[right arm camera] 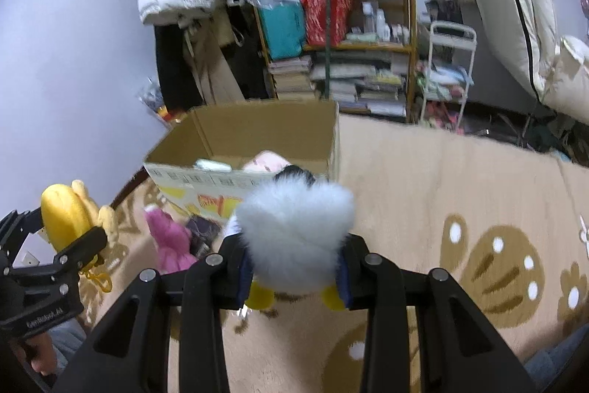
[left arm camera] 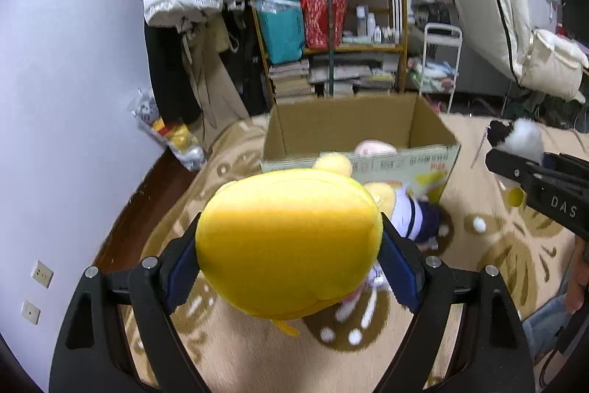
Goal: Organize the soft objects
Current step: 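Lift the yellow plush with the left gripper while the right gripper carries the penguin over the box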
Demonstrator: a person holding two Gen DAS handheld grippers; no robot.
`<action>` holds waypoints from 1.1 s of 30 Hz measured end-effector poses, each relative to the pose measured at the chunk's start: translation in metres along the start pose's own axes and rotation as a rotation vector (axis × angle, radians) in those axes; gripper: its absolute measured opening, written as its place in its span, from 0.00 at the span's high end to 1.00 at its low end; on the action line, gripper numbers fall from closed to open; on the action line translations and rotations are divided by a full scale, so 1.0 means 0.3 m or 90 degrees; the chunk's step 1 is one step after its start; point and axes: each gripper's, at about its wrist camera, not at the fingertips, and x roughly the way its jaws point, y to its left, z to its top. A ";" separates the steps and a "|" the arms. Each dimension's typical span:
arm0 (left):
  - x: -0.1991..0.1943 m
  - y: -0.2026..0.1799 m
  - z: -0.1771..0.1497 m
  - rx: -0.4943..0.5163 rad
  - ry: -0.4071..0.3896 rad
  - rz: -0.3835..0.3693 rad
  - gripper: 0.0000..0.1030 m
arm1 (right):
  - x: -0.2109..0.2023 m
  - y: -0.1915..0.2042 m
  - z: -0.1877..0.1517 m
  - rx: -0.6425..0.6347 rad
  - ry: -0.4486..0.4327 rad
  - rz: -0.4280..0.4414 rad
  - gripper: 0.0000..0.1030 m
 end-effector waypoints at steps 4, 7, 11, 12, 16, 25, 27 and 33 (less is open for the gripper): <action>-0.016 0.024 0.041 -0.009 -0.035 -0.002 0.18 | -0.024 -0.002 0.028 0.006 -0.032 0.001 0.63; -0.017 0.033 0.072 -0.009 -0.050 -0.002 0.18 | -0.041 -0.001 0.046 0.007 -0.050 0.006 0.63; -0.011 0.034 0.121 0.000 -0.079 0.001 0.18 | -0.055 -0.003 0.069 -0.002 -0.076 0.012 0.63; -0.010 0.033 0.132 0.001 -0.085 0.001 0.18 | -0.056 0.000 0.076 -0.006 -0.081 0.015 0.63; 0.001 0.033 0.180 -0.003 -0.106 0.000 0.18 | -0.052 0.020 0.106 -0.030 -0.102 0.011 0.63; 0.007 0.065 0.312 -0.011 -0.142 -0.007 0.18 | -0.061 0.017 0.235 -0.060 -0.135 0.010 0.63; 0.012 0.063 0.343 -0.003 -0.157 0.000 0.18 | -0.059 0.022 0.262 -0.067 -0.142 0.009 0.63; 0.056 0.069 0.394 -0.009 -0.153 -0.014 0.18 | -0.026 0.046 0.304 -0.077 -0.154 0.014 0.63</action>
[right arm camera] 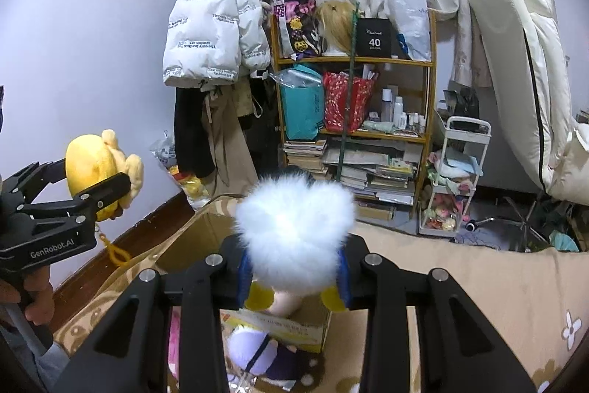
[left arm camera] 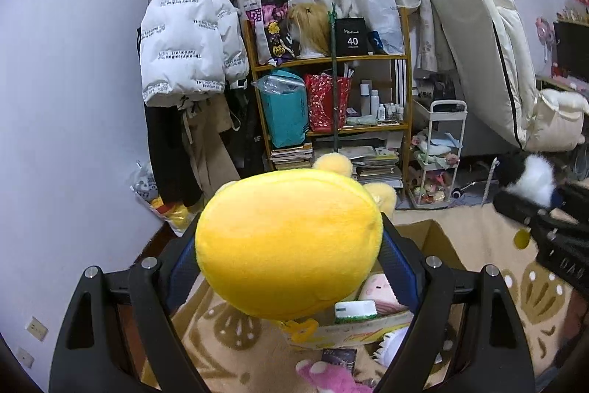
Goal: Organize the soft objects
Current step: 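Lift the yellow plush with the left gripper while the right gripper carries the penguin over the box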
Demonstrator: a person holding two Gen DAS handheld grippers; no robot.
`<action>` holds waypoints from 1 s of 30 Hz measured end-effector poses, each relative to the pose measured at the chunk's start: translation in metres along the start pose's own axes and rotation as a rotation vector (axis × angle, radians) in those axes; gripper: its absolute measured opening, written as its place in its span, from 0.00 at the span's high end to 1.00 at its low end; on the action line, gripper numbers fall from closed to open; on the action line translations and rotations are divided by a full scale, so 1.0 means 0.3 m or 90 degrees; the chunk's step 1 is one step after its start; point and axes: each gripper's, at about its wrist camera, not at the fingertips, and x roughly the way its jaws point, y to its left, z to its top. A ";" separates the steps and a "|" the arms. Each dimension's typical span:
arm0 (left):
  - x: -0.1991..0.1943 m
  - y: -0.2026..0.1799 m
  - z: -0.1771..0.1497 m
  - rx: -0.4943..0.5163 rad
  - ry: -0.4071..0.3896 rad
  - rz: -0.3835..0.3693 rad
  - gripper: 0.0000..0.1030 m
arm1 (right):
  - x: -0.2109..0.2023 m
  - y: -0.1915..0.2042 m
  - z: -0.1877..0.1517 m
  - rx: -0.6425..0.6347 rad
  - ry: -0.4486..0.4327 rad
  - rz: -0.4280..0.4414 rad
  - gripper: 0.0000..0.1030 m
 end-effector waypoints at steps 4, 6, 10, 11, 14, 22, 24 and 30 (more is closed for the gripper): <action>0.040 0.006 -0.013 -0.015 0.014 -0.011 0.18 | 0.060 0.004 -0.019 0.001 0.011 0.003 0.63; 0.061 0.007 -0.024 -0.019 0.021 -0.008 0.18 | 0.080 0.003 -0.034 0.003 0.013 0.006 0.63; 0.109 0.015 -0.049 -0.034 0.042 -0.019 0.18 | 0.128 -0.013 -0.071 0.019 0.023 0.013 0.63; 0.125 0.014 -0.059 -0.037 0.049 -0.021 0.18 | 0.138 -0.017 -0.079 0.021 0.028 0.016 0.63; 0.153 0.003 -0.079 -0.032 0.060 -0.022 0.18 | 0.176 -0.031 -0.105 0.029 0.047 0.024 0.63; 0.231 -0.023 -0.127 -0.015 0.115 -0.034 0.17 | 0.242 -0.043 -0.155 0.028 0.082 0.034 0.63; 0.247 -0.023 -0.134 -0.024 0.130 -0.050 0.17 | 0.263 -0.051 -0.170 0.040 0.098 0.043 0.63; 0.277 -0.027 -0.148 -0.031 0.162 -0.069 0.17 | 0.295 -0.053 -0.199 0.035 0.121 0.044 0.63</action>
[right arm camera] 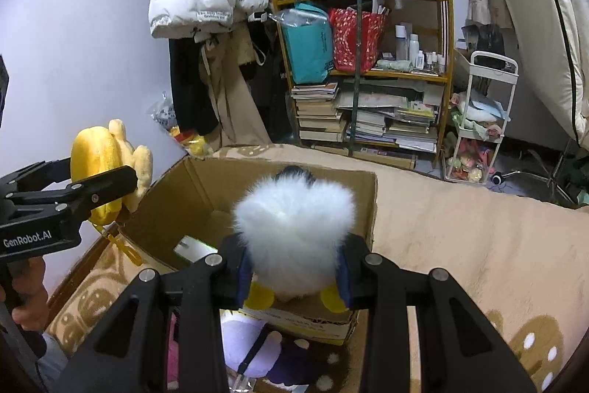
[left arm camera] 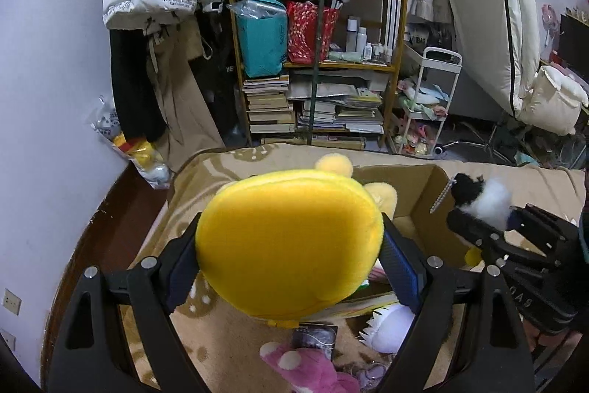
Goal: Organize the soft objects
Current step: 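Lift the yellow plush with the left gripper while the right gripper carries the penguin over the box, then open the left gripper to drop the yellow plush into the box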
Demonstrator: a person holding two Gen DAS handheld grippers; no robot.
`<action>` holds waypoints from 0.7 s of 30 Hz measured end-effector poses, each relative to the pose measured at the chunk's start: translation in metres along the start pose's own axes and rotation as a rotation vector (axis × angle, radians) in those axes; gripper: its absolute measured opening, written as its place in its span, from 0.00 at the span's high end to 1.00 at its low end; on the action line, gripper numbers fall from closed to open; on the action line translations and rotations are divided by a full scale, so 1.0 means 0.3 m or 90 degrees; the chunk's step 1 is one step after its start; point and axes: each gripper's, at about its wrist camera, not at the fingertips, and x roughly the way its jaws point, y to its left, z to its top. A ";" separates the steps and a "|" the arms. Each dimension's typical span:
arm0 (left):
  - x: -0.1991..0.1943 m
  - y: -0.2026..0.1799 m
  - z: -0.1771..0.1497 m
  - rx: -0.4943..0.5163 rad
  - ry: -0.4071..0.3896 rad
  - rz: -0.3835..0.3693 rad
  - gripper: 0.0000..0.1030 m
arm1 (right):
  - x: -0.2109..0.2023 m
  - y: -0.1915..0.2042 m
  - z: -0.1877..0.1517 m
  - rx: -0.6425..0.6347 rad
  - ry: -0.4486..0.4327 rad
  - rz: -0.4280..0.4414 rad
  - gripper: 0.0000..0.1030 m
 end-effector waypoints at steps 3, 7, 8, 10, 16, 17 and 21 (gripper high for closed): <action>0.001 -0.007 0.001 0.006 -0.003 0.006 0.17 | 0.008 0.010 -0.007 -0.015 0.007 -0.009 0.63; 0.009 -0.015 -0.004 0.016 0.000 0.014 0.17 | 0.016 0.021 -0.013 -0.021 0.017 -0.001 0.62; 0.014 -0.018 -0.008 0.019 0.003 0.018 0.17 | 0.015 0.023 -0.015 -0.023 0.018 0.000 0.62; 0.021 -0.024 -0.017 0.022 0.006 0.026 0.15 | 0.015 0.030 -0.019 -0.030 0.019 -0.001 0.62; 0.046 -0.044 -0.034 0.034 0.017 0.038 0.06 | 0.035 0.035 -0.026 -0.041 0.039 0.000 0.62; 0.045 -0.048 -0.037 0.039 0.011 0.048 0.05 | 0.038 0.034 -0.027 -0.040 0.042 0.001 0.62; 0.051 -0.052 -0.047 0.052 0.013 0.063 0.04 | 0.047 0.025 -0.032 -0.036 0.051 0.003 0.61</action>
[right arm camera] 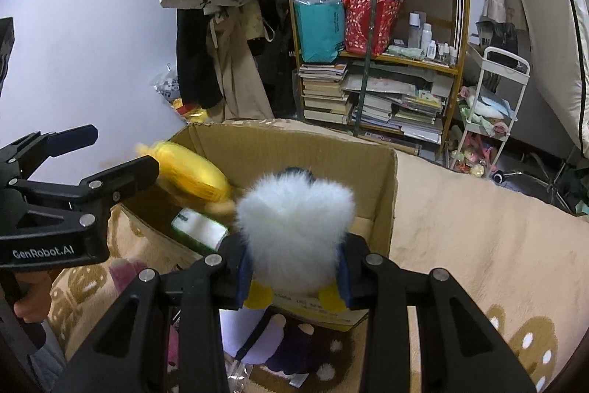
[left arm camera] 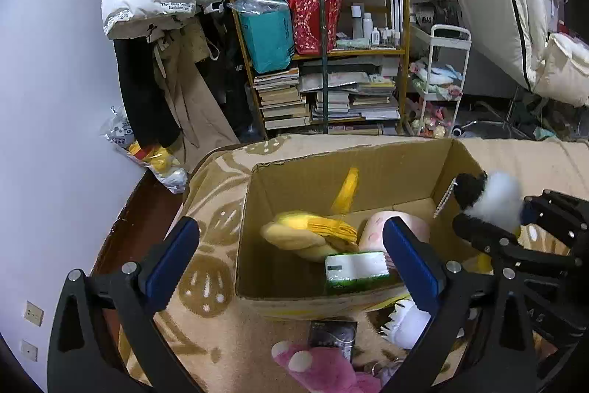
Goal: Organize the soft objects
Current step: 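Open the left gripper to drop the yellow plush into the box, then grasp the pink bunny with the left gripper while the right gripper grasps the white-haired plush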
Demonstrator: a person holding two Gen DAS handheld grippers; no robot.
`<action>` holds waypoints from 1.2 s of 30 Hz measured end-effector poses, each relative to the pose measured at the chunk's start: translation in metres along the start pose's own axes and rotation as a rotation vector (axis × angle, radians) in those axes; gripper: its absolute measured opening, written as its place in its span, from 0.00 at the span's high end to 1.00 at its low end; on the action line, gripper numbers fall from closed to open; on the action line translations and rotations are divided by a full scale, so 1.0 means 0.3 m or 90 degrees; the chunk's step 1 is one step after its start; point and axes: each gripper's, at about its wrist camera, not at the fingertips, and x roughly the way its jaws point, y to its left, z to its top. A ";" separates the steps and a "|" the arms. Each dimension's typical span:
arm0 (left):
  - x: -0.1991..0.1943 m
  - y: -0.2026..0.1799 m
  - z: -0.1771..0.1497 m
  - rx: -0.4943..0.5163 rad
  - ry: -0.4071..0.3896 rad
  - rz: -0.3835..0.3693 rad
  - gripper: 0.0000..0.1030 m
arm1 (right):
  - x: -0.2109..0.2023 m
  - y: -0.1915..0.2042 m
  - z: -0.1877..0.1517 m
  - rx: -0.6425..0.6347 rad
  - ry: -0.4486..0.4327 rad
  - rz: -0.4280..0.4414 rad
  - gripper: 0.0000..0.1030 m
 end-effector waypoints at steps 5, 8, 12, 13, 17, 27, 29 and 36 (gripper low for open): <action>0.015 0.033 -0.006 -0.021 0.016 0.018 0.04 | 0.005 -0.007 -0.001 0.004 0.004 -0.001 0.56; 0.018 0.047 -0.009 -0.031 0.026 0.010 0.04 | 0.007 -0.012 -0.005 0.007 0.009 -0.004 0.46; 0.004 0.052 -0.014 -0.032 0.032 0.023 0.04 | -0.005 -0.012 -0.008 0.011 0.006 -0.001 0.40; -0.007 0.054 -0.017 -0.032 0.032 0.026 0.04 | -0.007 -0.011 -0.009 0.011 0.007 -0.001 0.37; -0.051 0.058 -0.030 -0.028 0.026 0.037 0.04 | -0.025 -0.006 -0.012 0.011 0.008 -0.006 0.33; -0.174 0.050 -0.075 -0.010 0.015 0.043 0.04 | -0.120 0.046 -0.043 -0.005 -0.007 -0.021 0.15; -0.197 0.054 -0.088 -0.011 0.015 0.042 0.04 | -0.129 0.055 -0.049 -0.005 0.001 -0.021 0.14; -0.282 0.063 -0.140 0.000 0.012 0.057 0.04 | -0.192 0.057 -0.066 0.003 -0.001 -0.026 0.14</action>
